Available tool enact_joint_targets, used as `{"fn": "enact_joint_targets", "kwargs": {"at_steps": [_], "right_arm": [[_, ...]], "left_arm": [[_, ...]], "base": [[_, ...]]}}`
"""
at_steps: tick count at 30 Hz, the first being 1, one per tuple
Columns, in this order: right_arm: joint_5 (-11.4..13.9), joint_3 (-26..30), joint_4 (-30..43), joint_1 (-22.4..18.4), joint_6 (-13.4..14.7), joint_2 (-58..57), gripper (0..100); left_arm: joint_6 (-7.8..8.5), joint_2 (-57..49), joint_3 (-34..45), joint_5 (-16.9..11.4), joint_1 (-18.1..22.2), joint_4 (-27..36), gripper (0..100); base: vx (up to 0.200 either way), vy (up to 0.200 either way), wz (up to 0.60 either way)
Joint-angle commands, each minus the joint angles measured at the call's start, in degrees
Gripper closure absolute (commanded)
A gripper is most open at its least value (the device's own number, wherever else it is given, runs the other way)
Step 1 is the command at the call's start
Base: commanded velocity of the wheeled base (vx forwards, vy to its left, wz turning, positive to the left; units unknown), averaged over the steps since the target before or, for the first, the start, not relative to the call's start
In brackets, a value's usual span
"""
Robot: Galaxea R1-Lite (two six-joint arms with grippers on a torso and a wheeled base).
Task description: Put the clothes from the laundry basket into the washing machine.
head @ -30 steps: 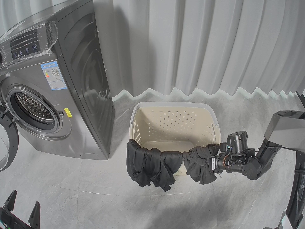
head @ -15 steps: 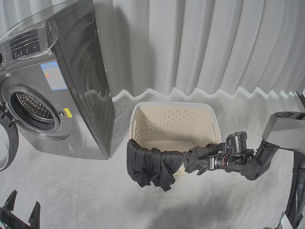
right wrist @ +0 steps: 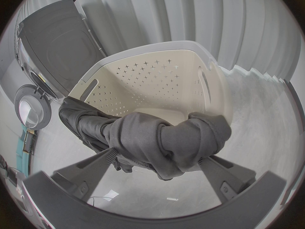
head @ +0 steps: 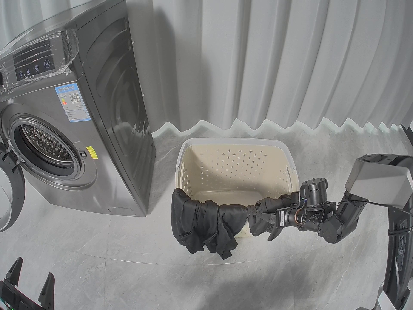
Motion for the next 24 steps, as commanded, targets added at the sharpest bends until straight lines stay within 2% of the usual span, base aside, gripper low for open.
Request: {"fn": "enact_joint_targets", "kwargs": {"at_steps": [1, 10, 17, 24], "right_arm": [[0.21, 0.14, -0.30, 0.09, 0.00, 0.63, 100], [0.56, 2.16, -0.92, 0.44, 0.00, -0.51, 100], [0.65, 5.32, -8.83, 0.62, -0.18, -1.04, 100], [1.44, 9.01, -10.41, 0.79, -0.27, -9.48, 100]], "left_arm": [[-0.02, -1.04, 0.92, 0.02, 0.01, 0.00, 0], [-0.02, -1.04, 0.92, 0.02, 0.01, 0.00, 0], [-0.02, -1.04, 0.92, 0.02, 0.01, 0.00, 0], [-0.02, -1.04, 0.92, 0.02, 0.01, 0.00, 0]], "base": [[0.000, 0.000, 0.00], [0.000, 0.000, 0.00], [0.000, 0.000, 0.00], [0.000, 0.000, 0.00]]}}
